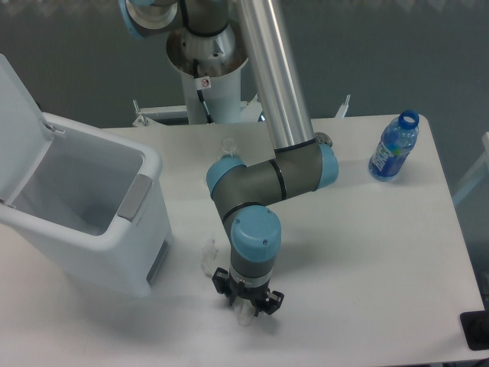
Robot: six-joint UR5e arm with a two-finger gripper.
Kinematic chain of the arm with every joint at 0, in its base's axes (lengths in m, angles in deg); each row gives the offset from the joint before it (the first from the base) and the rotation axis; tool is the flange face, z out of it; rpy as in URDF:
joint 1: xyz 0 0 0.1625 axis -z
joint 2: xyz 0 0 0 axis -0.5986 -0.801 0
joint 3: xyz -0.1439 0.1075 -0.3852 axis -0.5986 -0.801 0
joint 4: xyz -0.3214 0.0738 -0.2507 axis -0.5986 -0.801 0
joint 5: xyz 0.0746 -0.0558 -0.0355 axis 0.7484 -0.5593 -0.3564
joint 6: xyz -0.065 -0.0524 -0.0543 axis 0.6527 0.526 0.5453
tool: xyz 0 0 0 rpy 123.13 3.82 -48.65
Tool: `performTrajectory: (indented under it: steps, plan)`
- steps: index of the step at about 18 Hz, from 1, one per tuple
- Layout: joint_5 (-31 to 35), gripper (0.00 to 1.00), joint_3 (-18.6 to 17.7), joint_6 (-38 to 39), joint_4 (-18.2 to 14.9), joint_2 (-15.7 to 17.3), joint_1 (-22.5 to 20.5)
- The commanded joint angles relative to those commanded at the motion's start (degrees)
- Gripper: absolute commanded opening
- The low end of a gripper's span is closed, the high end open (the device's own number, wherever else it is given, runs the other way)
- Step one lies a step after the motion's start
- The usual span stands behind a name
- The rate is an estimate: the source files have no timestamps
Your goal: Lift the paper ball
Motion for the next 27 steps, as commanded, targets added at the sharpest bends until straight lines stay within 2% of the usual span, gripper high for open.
performTrajectory:
  steps: [5,9,12,15,17,19,21,23,25,27]
  plan:
    - [-0.1,0.13,0.8,0.0,0.0,0.4,-0.1]
    - [-0.2,0.15,0.9,-0.4,0.0,3.0,-1.1]
    - [-0.1,0.15,2.0,-1.1,-0.3,4.7,-3.2]
    - [-0.4,0.14,2.5,-6.9,-1.1,6.7,-6.9]
    - [-0.2,0.12,2.8,-11.8,-3.9,7.6,-7.8]
    - [0.0,0.05,3.5,-14.1,-7.4,8.9,-9.7]
    - [0.2,0.01,5.4,-18.5,-13.8,9.6,-10.9]
    - [2.2,0.00,7.5,-21.9,-18.4,9.9,-11.3]
    - [4.8,0.00,9.1,-22.3,-20.5,9.8,-11.9]
    - [5.6,0.01,11.5,-23.2,-23.9,9.5,-12.1]
